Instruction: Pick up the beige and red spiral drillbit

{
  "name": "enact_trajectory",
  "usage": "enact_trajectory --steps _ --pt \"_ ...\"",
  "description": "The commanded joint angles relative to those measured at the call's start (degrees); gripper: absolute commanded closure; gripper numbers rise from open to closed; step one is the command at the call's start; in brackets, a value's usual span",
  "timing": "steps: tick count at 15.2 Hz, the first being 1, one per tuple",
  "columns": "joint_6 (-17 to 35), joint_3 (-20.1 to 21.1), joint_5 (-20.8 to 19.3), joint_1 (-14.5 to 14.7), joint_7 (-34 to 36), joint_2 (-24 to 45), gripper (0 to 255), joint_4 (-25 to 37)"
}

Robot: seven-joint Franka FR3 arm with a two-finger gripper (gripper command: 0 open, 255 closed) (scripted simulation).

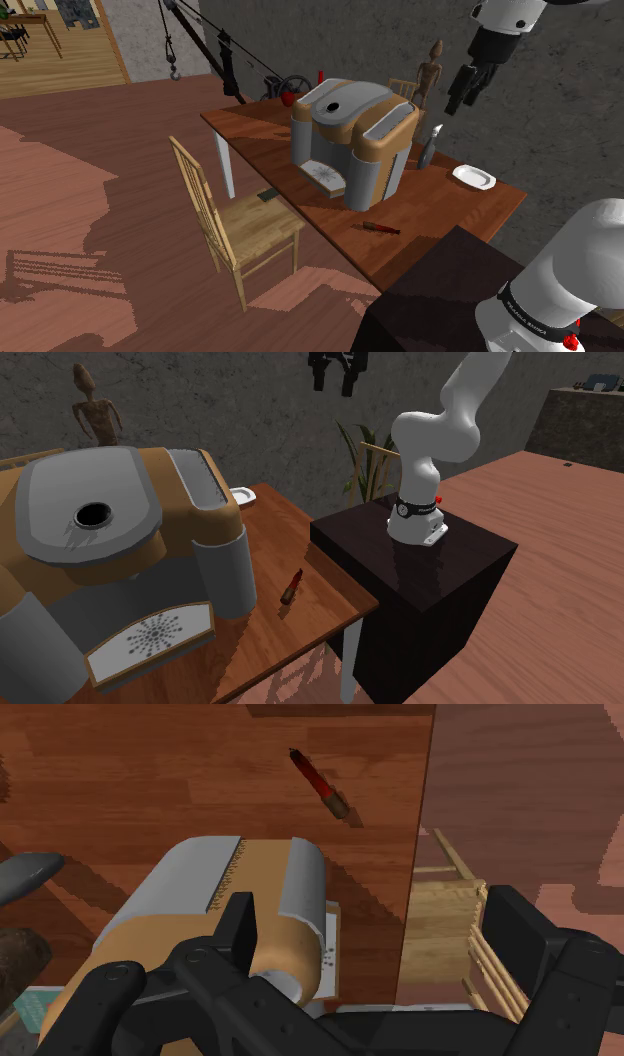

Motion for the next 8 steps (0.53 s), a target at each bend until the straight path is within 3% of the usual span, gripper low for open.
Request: enact_trajectory --steps 1,8 --pt "0.0 0.0 0.0 0.0 0.0 0.0 0 0.0" --pt "14.1 -3.4 -1.7 1.5 -7.3 -0.1 0 -13.4"
